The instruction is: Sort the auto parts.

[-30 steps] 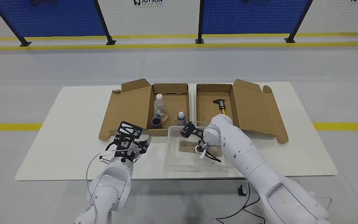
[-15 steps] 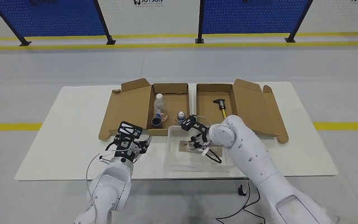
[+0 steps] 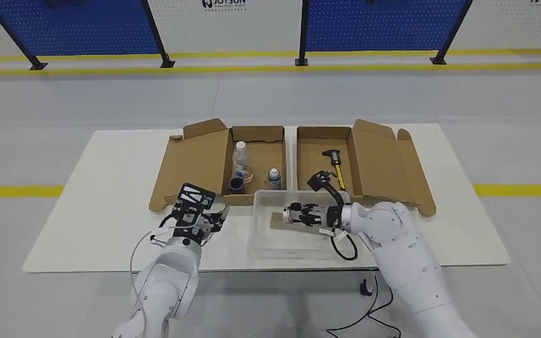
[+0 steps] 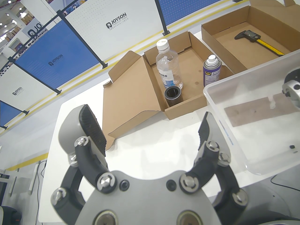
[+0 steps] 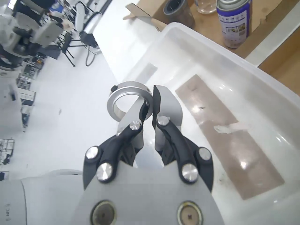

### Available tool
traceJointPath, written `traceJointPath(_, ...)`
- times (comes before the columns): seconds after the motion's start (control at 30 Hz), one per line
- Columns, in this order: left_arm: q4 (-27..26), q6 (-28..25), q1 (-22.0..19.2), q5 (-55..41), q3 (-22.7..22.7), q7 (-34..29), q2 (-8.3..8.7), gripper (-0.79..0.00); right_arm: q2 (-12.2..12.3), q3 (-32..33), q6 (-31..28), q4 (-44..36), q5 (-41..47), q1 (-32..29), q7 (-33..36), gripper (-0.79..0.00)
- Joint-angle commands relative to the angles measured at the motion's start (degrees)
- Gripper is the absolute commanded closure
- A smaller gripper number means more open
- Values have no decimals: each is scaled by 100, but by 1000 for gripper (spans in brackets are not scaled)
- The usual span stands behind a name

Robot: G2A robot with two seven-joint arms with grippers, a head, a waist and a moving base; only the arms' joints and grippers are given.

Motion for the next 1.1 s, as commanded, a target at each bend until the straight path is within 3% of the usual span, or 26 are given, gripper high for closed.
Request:
traceJointPath(0.0,0,0,0,0,0,0,0,-785,11,19,-67,33,267,-31,-41,0)
traceJointPath(0.27,0,0,0,0,0,0,0,-785,54,-66,-50,99,437,8,-155,0)
traceJointPath(0.47,0,0,0,0,0,0,0,-785,109,-109,176,-109,41,51,-248,0)
traceJointPath(0.7,0,0,0,0,0,0,0,-785,174,-19,375,-498,-563,72,-828,0)
traceJointPath(0.9,0,0,0,0,0,0,0,-785,241,161,983,-885,-1525,158,-1411,0)
traceJointPath(1.07,0,0,0,0,0,0,0,-785,312,81,1933,-1242,-3484,434,-1389,0)
